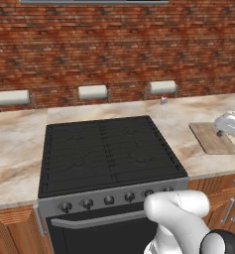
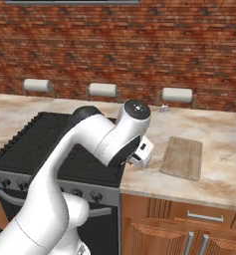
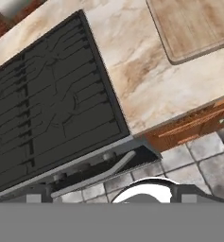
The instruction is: Open the drawer on the right and place the cutting tools on the cutting board.
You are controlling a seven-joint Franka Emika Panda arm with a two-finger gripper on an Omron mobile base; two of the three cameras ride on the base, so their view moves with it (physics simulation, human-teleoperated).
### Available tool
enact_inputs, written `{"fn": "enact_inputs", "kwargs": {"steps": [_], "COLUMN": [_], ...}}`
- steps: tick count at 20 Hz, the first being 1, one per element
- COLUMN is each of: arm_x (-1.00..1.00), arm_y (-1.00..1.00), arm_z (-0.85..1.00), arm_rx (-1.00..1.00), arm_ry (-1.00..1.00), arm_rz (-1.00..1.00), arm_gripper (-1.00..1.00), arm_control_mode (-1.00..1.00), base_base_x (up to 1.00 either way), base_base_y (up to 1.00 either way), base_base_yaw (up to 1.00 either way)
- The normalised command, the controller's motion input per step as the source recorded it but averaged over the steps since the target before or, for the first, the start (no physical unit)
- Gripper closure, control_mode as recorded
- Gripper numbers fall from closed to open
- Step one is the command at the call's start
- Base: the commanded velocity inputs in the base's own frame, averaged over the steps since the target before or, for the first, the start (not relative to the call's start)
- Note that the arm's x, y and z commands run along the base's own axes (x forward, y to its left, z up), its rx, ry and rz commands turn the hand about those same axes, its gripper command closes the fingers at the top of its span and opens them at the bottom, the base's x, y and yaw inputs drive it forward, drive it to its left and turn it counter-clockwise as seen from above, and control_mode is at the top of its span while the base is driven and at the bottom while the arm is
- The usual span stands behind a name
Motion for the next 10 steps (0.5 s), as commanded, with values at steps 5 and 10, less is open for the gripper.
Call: {"fn": "enact_inputs", "kwargs": {"steps": [5,10], "arm_x": [-0.22,-0.17], "arm_y": [-0.75,-0.52], "arm_z": [-0.41,-0.45], "arm_rx": [0.24,0.17], "arm_ry": [-0.07,-0.17], "arm_rz": [-0.18,-0.16], "arm_gripper": [-1.0,-1.0], "arm_control_mode": [-1.0,-1.0], "base_base_x": [0.0,0.0], "base_base_y": [0.0,0.0], "base_base_yaw": [0.0,0.0]}}
